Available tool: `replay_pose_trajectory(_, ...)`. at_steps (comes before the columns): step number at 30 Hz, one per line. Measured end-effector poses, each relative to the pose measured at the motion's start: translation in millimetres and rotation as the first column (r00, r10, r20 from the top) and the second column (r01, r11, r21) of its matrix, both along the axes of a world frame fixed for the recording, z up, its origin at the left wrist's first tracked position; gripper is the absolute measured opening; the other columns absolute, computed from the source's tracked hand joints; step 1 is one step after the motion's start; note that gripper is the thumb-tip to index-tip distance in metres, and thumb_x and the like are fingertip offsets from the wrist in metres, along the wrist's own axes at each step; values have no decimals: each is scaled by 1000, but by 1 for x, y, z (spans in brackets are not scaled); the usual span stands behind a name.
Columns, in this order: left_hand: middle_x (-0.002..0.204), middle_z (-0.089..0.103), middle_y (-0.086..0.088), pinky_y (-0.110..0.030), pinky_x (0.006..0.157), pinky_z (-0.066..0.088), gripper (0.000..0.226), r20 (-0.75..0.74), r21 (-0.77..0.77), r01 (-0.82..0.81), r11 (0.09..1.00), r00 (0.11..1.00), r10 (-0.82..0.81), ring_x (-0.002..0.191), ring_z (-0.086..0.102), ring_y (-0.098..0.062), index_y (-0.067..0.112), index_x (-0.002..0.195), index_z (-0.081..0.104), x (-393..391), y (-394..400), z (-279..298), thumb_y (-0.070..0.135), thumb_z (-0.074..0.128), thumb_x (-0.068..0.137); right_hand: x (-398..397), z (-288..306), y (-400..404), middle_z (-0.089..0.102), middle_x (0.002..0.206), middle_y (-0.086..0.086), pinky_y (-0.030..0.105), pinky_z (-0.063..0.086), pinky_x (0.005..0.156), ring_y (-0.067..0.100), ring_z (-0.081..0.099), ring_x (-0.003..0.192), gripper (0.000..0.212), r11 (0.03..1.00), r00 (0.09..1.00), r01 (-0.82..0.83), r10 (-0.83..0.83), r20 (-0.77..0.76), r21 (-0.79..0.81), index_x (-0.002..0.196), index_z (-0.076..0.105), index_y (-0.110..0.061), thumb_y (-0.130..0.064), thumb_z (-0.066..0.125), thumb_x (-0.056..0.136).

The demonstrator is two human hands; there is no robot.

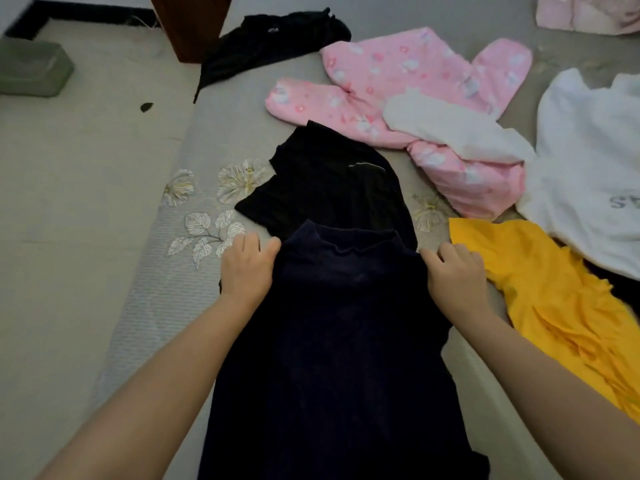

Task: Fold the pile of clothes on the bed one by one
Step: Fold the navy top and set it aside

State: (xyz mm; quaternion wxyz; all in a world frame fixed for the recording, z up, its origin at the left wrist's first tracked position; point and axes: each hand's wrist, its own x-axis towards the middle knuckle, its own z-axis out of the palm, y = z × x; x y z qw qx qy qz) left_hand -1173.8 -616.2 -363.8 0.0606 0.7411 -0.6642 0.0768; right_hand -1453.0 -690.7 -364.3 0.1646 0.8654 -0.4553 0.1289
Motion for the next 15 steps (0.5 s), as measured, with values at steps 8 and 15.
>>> replay_pose_trajectory(8, 60, 52, -11, -29, 50, 40, 30, 14, 78, -84, 993, 996, 84, 54, 53, -26, 9, 71, 67, 12, -80, -81, -3, 82, 47, 14, -60, -94, 50, 54, 11, 29, 37, 48, 27, 53, 51, 17, 999, 993, 27, -23, -113, 31, 68, 65, -7, 4, 61, 56)
replay_pose_trajectory(15, 80, 56, -22, -39, 59, 37, 16, -67, 173, -45, 984, 996, 57, 72, 54, -35, 2, 93, 62, 17, -124, -132, -2, 62, 78, 27, -105, -129, 59, 78, 23, 43, 39, 75, 37, 57, 76, 22, 936, 959, 231, -173, -223, 265, 93, 64, -1, 5, 55, 73)
